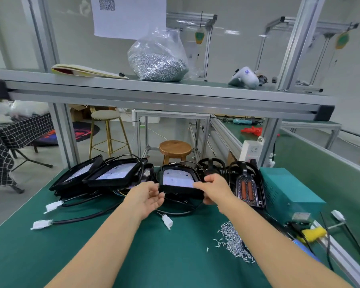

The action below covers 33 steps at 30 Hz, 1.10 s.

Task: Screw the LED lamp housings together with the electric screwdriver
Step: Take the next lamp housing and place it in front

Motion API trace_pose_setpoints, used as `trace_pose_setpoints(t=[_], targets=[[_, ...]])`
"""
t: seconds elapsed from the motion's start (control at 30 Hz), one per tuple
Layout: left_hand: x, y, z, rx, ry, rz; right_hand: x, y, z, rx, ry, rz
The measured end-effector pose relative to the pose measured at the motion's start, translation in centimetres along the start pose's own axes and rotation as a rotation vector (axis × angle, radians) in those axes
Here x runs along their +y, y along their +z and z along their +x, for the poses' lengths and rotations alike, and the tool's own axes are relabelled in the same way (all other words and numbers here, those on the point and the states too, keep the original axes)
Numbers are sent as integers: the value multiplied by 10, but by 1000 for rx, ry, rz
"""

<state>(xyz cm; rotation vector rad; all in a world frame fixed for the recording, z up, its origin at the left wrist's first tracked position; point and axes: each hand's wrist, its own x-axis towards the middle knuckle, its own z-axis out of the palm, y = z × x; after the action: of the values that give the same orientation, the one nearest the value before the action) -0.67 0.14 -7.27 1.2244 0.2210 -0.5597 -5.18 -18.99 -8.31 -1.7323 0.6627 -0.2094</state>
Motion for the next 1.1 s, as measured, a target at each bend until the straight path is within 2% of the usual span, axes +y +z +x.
trace_pose_setpoints(t=[0.03, 0.13, 0.2, 0.27, 0.33, 0.5, 0.57, 0.63, 0.7, 0.77, 0.87, 1.0, 1.1], targets=[[-2, 0, -1, -5, 13, 6, 5, -1, 0, -32, 70, -1], [-12, 0, -13, -69, 57, 154, 11, 1, -2, -172, 208, 229], [-18, -2, -18, -94, 89, 187, 10, 3, -4, -99, 181, 353], [-20, -6, -21, -104, 87, 99, 4, -2, -9, -27, 116, 496], [-18, -14, -21, -135, 60, -2, -4, -14, -22, -28, 31, 589], [-16, -18, -37, -405, -67, -175, 7, -50, -91, -145, -179, 441], [-18, -17, -53, -588, -65, -251, 26, -55, -123, -214, -205, 340], [-22, -17, -69, -652, -30, -266, 45, -55, -146, -233, -185, 253], [-33, -21, -79, -579, 19, -222, 62, -53, -161, -257, -161, 151], [-45, -26, -86, -408, 48, -153, 76, -53, -167, -278, -194, 2], [-62, -35, -85, -274, 87, -69, 85, -50, -165, -304, -218, -178], [-75, -48, -70, -76, 121, -56, 89, -39, -153, -325, -175, -229], [-82, -57, -59, -7, 120, 18, 87, -33, -144, -375, -151, -280]])
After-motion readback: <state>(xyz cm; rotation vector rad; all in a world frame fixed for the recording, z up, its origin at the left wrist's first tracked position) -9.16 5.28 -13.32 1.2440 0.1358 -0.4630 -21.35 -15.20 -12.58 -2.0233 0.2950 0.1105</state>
